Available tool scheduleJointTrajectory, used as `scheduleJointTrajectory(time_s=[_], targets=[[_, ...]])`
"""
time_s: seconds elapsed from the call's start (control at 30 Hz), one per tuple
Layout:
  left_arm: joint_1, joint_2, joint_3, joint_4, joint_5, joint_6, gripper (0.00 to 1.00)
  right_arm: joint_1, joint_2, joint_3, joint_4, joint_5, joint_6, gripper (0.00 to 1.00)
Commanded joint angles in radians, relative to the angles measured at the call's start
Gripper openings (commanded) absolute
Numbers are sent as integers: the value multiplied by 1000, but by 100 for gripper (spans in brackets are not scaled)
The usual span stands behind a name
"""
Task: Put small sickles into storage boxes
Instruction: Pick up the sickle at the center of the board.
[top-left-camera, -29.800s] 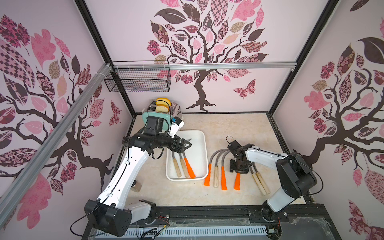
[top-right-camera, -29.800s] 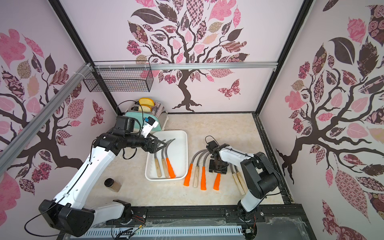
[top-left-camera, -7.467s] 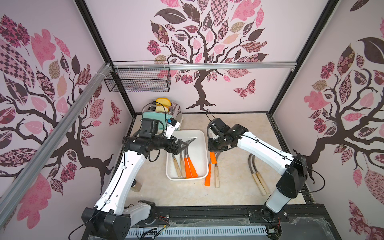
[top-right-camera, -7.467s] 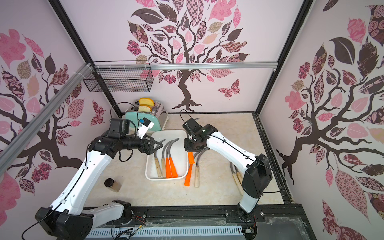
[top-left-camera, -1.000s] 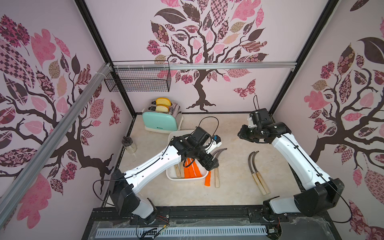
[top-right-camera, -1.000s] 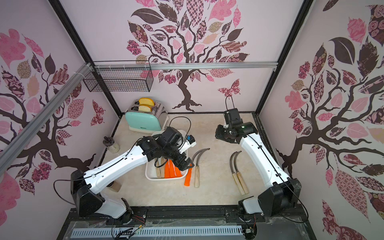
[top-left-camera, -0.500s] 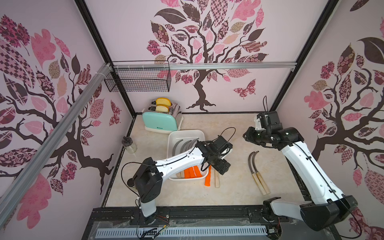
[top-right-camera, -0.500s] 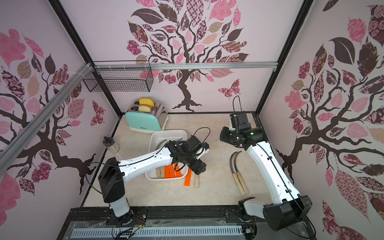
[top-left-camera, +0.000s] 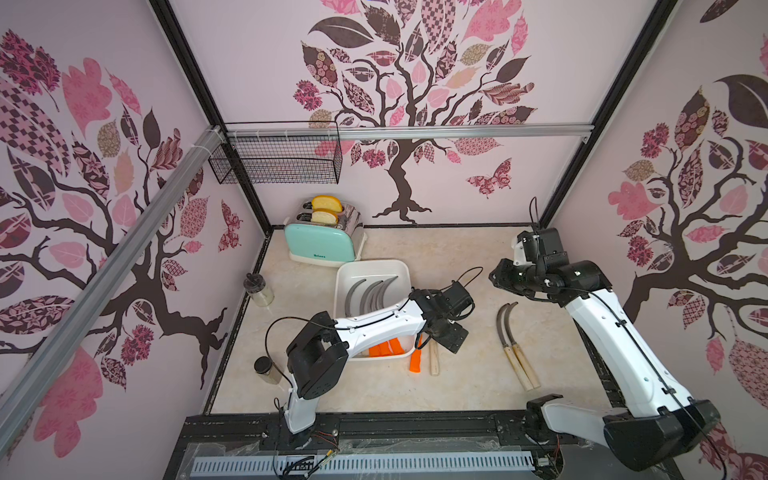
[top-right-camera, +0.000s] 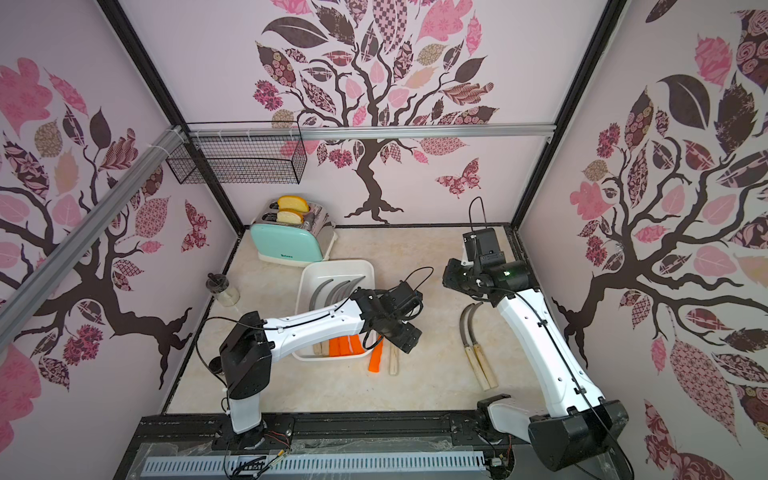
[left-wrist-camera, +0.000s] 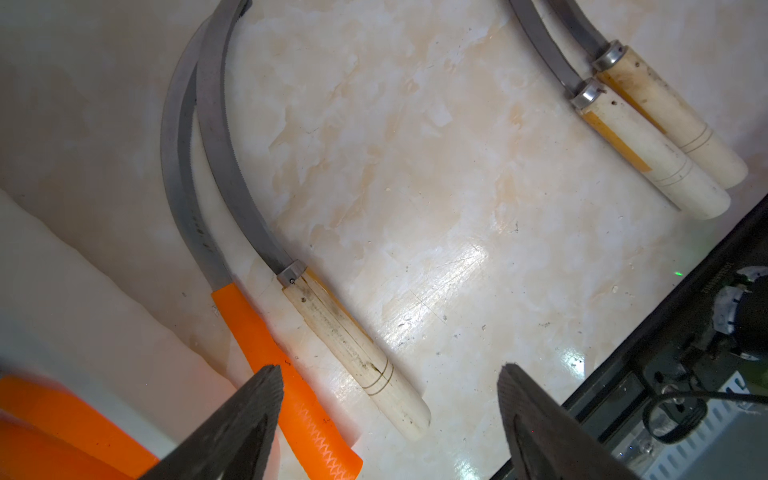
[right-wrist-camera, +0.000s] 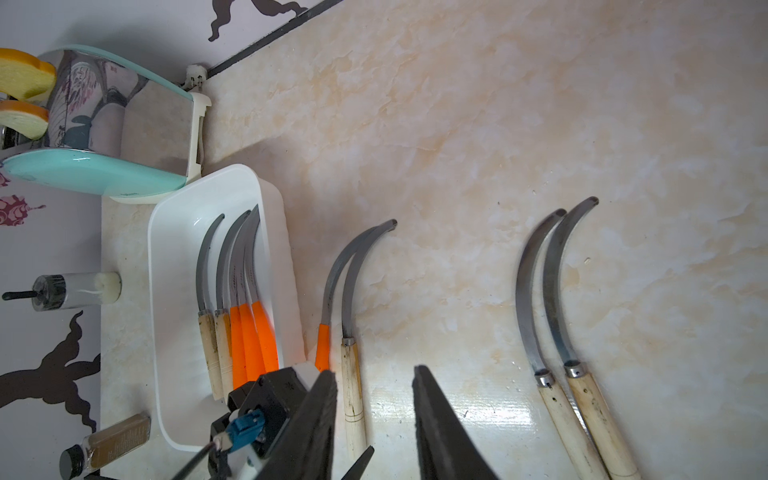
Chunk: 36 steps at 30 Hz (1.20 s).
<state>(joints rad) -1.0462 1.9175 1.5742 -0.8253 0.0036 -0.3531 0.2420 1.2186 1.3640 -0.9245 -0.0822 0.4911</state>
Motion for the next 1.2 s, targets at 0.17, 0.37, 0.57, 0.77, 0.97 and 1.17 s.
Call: scheduleJointTrajectory(time_s=[0.17,0.37,0.57,0.77,0.97,1.17], targets=[[-5,56,8,-17,-6,-94,86,-15,-34,52,-51,39,-3,35],[-11,76,-16,-3,26,-134,85,-31,-31,116,-80,59,-15,36],[-12,99,-14,-8,67,-162,84,-38,-34,110,-77,56,-19,36],[-17,110,-24,-13,72,-194,84,-40,-46,80,-70,52,-22,36],[-19,119,-41,-10,67,-223,84,-44,-48,54,-61,38,-25,36],[-22,136,-36,-16,59,-237,85,-47,-50,49,-59,35,-29,36]])
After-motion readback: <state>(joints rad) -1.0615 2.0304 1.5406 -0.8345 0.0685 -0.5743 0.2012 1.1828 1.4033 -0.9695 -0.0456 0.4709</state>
